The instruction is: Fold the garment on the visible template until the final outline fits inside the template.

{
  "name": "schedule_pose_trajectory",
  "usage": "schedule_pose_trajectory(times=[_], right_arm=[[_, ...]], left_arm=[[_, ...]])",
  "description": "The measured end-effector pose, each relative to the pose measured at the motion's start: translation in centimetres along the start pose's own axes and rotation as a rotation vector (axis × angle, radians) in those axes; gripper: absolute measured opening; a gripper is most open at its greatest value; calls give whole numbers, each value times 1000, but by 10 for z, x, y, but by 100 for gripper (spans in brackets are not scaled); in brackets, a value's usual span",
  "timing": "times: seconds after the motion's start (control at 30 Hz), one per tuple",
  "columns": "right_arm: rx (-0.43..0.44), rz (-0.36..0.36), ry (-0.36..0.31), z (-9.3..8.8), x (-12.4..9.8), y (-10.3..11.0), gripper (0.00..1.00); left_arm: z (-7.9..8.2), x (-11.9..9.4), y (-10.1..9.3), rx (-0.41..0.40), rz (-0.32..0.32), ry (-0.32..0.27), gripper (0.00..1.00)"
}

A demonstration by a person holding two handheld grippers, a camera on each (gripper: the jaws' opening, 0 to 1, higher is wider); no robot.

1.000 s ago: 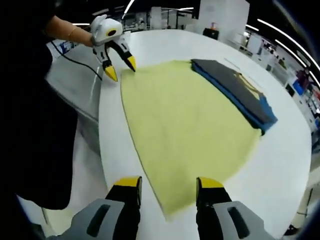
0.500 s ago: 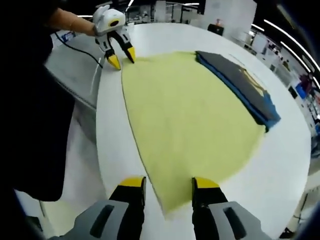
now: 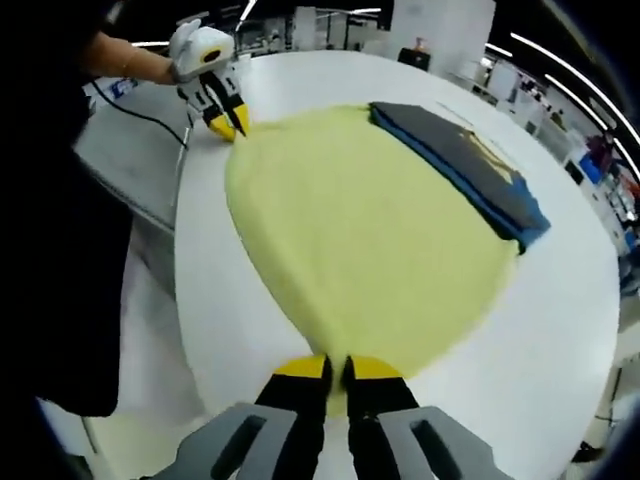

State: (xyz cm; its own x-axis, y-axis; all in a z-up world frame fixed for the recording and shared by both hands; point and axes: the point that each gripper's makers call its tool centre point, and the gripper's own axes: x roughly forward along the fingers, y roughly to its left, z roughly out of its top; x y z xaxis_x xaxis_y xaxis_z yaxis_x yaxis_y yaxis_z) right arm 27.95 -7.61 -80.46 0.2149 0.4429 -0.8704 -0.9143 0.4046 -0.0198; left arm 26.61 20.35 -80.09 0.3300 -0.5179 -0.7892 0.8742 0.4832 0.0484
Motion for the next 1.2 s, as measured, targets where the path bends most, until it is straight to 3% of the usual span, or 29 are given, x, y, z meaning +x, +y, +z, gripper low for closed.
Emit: schedule_pose_trajectory(times=[0.13, 0.3, 0.6, 0.9, 1.2], right_arm=[[6, 4, -5, 1, -3, 1, 0], [74, -12, -47, 11, -17, -2, 0], [197, -68, -118, 28, -44, -8, 0], [233, -81, -145, 41, -64, -4, 0], [206, -64, -127, 45, -76, 9, 0]], left_arm=[[3, -3, 0, -20, 3, 7, 1], [13, -15, 5, -50, 34, 29, 1], [34, -39, 12, -126, 60, 15, 1], [48, -60, 13, -119, 86, 11, 1], [50, -74, 5, -126, 72, 29, 1]])
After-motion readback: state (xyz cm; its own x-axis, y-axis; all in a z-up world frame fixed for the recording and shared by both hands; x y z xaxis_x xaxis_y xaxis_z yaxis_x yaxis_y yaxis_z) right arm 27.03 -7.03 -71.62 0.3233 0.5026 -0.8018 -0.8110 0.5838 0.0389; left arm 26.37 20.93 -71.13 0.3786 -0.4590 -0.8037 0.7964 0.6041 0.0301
